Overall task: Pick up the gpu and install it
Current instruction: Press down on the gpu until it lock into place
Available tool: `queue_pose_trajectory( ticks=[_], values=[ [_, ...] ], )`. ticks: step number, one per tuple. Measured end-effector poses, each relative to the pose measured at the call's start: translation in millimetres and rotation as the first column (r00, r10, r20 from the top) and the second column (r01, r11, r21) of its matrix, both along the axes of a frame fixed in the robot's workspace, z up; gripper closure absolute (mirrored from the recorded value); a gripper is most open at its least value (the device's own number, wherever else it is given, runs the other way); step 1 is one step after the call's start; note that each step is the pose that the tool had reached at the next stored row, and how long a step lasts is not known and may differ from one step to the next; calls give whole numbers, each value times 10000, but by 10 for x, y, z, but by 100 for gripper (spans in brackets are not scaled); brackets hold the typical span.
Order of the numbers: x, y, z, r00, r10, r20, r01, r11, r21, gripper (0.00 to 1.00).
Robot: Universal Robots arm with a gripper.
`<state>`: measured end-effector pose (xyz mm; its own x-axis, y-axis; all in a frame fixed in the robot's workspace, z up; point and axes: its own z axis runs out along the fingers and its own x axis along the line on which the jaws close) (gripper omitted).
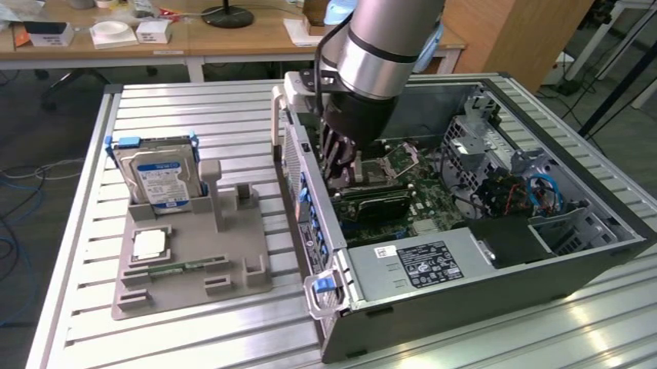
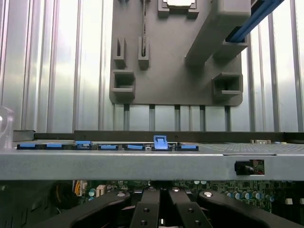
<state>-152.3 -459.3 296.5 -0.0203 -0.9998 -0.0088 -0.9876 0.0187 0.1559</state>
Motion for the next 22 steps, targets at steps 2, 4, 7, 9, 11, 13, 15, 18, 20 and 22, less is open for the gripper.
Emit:
queue_pose_trajectory(
  ticks=[2, 4, 7, 9, 11, 13, 15, 18, 20, 22],
  values=[
    [-2, 0, -4, 10000, -2, 9, 2, 10000, -5, 89],
    [-2, 0, -13, 10000, -2, 27, 2, 10000, -10, 89],
    [-1, -1, -28, 10000, -2, 65, 2, 10000, -13, 89],
    [-1, 1, -33, 10000, -1, 72, 1, 10000, -6, 89],
    [3, 2, -21, 10000, -3, 66, 3, 10000, 7, 89],
    [4, 6, 14, 10000, -5, 52, 5, 10000, 29, 89],
    [5, 4, 84, 10000, -2, 17, 2, 10000, 1, 89],
    [24, 4, 88, 10000, -2, 14, 2, 10000, 0, 89],
    [48, 5, 88, 10000, -3, 15, 3, 10000, 1, 89],
    [73, 7, 88, 10000, -2, 17, 2, 10000, 6, 89]
  ],
)
